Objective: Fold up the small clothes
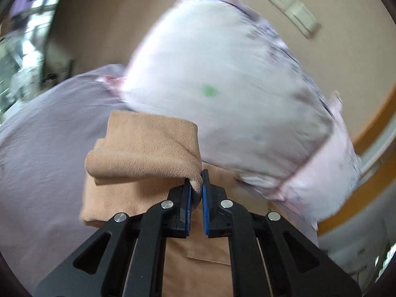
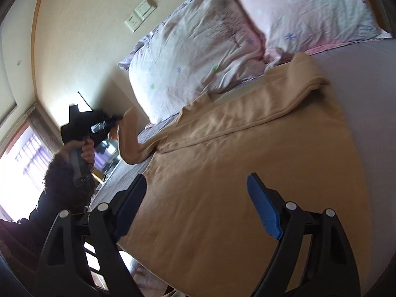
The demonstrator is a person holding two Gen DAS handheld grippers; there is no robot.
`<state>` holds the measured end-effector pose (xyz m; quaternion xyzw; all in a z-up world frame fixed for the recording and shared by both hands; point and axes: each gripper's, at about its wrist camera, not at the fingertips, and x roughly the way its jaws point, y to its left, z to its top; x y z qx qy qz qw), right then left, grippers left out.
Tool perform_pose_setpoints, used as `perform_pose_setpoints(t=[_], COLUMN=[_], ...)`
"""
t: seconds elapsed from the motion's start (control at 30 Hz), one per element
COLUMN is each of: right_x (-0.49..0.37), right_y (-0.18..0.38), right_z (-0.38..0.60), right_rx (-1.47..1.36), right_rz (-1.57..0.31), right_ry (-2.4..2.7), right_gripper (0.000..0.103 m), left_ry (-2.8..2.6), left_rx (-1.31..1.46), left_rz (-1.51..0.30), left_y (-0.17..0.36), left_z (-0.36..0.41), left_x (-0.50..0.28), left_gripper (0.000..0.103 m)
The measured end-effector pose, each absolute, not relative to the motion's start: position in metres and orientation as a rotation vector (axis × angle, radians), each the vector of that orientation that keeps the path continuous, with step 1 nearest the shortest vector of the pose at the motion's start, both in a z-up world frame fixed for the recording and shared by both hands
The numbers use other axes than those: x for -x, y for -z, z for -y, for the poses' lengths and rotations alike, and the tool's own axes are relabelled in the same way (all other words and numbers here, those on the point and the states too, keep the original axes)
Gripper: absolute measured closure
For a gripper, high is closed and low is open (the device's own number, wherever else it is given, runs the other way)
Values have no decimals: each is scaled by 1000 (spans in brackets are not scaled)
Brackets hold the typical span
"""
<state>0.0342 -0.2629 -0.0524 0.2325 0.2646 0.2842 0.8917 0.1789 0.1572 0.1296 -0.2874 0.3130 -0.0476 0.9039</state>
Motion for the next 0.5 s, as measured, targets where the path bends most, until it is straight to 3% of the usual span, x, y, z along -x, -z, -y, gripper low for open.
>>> perform_pose_setpoints(t=[0.13, 0.27, 0.43, 0.47, 0.5], right_x=[-28, -27, -36, -42, -51], right_y=[58, 63, 50, 45, 40], right_z=[297, 337, 369, 371, 372], right_rx=[-529, -581, -603, -602, -605], right_rz=[-538, -551, -554, -558, -564], right_ry=[-498, -412, -395, -401, -416], right_gripper=[20, 20, 20, 21, 26], left_ry=[414, 591, 652, 670, 679], left_rx=[406, 222, 201, 223, 249], left_rz=[-720, -919, -1020, -1007, -986], left_y=[-128, -76, -56, -63, -70], left_z=[-5, 110, 119, 106, 92], left_x=[-196, -200, -187, -182, -177], left_gripper=[97, 96, 95, 90, 77])
